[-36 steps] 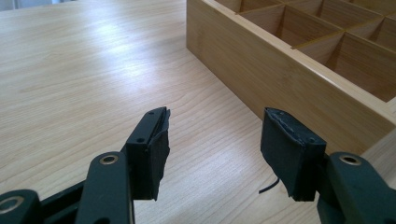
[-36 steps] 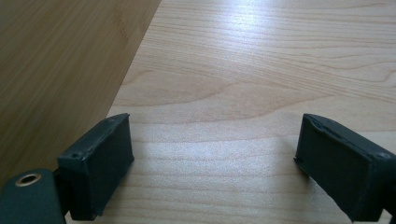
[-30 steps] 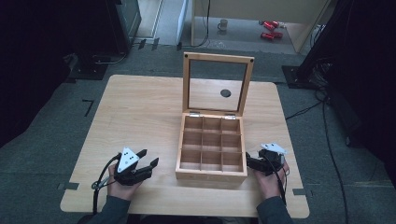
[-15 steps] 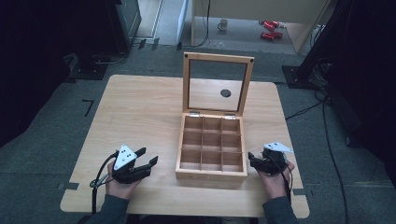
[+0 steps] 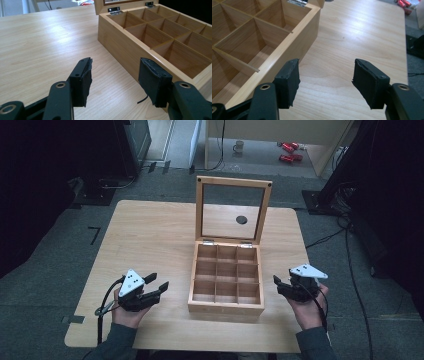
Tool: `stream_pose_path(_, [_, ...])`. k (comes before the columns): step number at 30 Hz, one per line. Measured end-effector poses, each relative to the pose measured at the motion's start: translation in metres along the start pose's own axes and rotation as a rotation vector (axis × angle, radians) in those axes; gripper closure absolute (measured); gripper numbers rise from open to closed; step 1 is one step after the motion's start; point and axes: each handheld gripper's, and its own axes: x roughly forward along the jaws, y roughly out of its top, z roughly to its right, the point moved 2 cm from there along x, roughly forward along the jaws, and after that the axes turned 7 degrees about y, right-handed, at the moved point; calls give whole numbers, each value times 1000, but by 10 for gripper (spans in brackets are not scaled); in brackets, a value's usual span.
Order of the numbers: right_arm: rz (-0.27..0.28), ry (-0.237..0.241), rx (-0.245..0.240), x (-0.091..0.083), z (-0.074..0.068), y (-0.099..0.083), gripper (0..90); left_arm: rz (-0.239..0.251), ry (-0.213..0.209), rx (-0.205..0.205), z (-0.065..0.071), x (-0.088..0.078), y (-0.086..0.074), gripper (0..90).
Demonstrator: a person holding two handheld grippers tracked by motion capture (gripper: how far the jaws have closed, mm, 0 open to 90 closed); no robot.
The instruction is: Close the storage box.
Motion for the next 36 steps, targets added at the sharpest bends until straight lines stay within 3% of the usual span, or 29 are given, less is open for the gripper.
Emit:
stream_pose_path(5, [17, -4, -32, -6, 1, 8, 381, -1, -5, -13, -4, 0, 2, 459])
stream_pose_path(13, [34, -6, -81, -11, 2, 22, 381, 11, 7, 29, -8, 0, 20, 458])
stream_pose_path(18, [27, -21, -125, -11, -1, 26, 380, 27, 14, 27, -13, 1, 31, 454])
stream_pose_path(30, [68, 15, -106, -15, 3, 37, 378, 41, -6, 29, -21, 9, 60, 455])
stream_pose_path(36, [108, 75, -56, -13, 8, 49, 377, 50, -6, 48, -21, 18, 75, 444])
